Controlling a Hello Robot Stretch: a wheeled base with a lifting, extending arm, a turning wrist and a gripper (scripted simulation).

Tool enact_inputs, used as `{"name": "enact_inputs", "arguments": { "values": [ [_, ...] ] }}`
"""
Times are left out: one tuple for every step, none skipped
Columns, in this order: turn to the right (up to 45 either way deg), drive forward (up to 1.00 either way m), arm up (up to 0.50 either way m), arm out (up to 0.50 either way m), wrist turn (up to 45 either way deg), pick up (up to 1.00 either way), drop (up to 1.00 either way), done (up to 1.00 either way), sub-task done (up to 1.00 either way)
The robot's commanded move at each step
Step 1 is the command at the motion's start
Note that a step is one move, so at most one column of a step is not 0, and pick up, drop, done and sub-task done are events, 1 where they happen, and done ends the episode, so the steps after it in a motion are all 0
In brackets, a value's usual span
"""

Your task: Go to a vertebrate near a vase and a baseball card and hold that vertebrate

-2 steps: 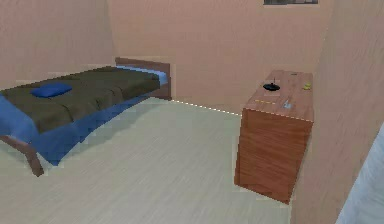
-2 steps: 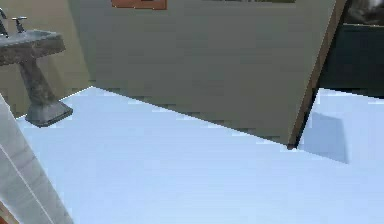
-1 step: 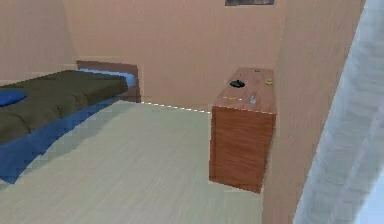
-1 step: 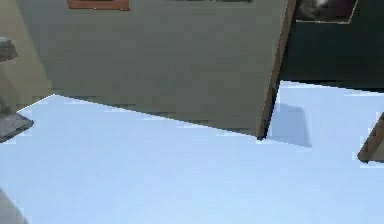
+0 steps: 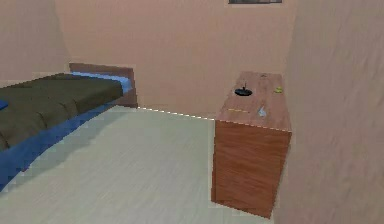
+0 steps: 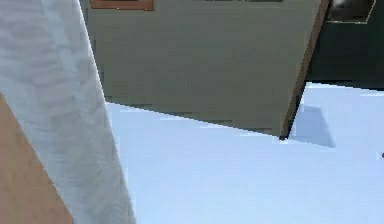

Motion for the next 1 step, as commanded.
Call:
{"name": "enact_inputs", "arguments": {
  "values": [
    [9.0, 0.0, 0.0, 0.0, 0.0, 0.0, 0.0, 0.0, 0.0]
  ]
}}
